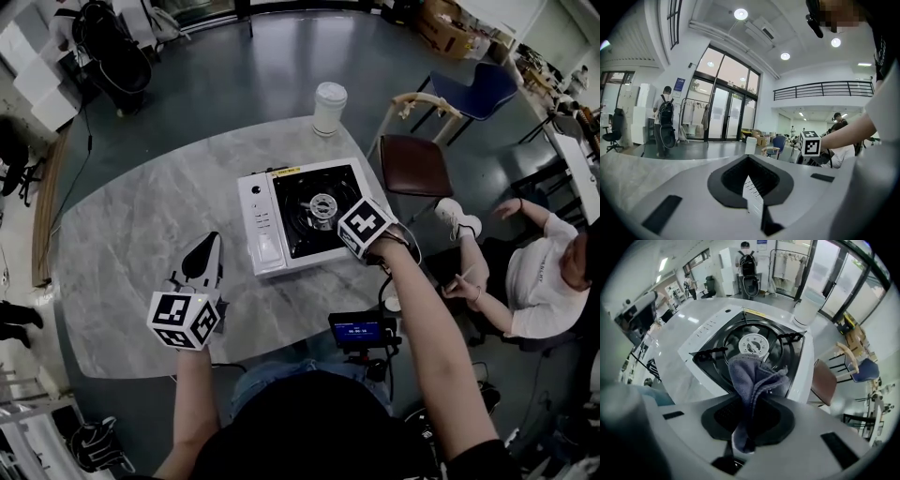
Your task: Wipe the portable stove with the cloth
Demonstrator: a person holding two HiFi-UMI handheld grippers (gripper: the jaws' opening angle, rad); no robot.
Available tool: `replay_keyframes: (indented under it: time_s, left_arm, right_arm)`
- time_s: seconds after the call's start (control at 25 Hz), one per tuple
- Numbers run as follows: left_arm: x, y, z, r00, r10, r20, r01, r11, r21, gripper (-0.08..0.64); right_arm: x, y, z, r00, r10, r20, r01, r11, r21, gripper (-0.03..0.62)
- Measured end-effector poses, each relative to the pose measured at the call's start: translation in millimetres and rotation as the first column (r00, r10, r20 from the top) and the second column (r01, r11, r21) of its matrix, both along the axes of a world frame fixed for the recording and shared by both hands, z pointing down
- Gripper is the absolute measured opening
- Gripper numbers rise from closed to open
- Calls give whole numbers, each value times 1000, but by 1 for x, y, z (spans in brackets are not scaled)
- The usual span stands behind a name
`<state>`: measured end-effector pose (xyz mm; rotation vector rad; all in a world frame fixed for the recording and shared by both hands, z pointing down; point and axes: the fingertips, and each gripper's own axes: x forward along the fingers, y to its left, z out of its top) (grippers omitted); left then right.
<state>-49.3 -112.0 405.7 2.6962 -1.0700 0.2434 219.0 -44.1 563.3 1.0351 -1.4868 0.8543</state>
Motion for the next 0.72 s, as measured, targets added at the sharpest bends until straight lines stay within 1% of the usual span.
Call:
replay_keyframes:
  time_s: [0.16, 0.32, 0.4, 0.48, 0.56, 0.64, 0.72]
  left_arm:
    - [-7, -2, 3, 1000, -10, -18, 10, 1000, -8, -2]
    - [-13, -5, 8, 999, -12, -34, 12, 1000, -17, -3]
    - [-16, -5, 10, 999, -10, -38, 9, 1000, -26, -3]
    - [-19, -4, 12, 999, -5, -42, 4, 999, -33, -3]
    - [-22, -5, 14, 999, -2, -45, 0, 999, -39, -3]
    - [-26, -5, 16, 999, -1, -46, -1, 999, -49, -3]
    - [-29, -5, 20, 999, 3, -45, -6, 998, -58, -3]
  right_arm:
    - [-15, 5, -2, 993, 80, 90, -81, 997, 1, 74]
    - [-41, 7, -3, 983, 89, 164, -94, 995, 26, 74]
    - [-60, 9, -4, 967, 100, 235, -108, 994, 21, 74]
    - [-76, 10, -5, 941, 140, 310, -150, 989, 9, 74]
    - [-83, 9, -6, 910, 206, 360, -223, 975, 5, 74]
    - [-85, 8, -7, 868, 284, 407, -312, 950, 3, 74]
    - [-85, 8, -8, 809, 362, 462, -405, 914, -7, 74]
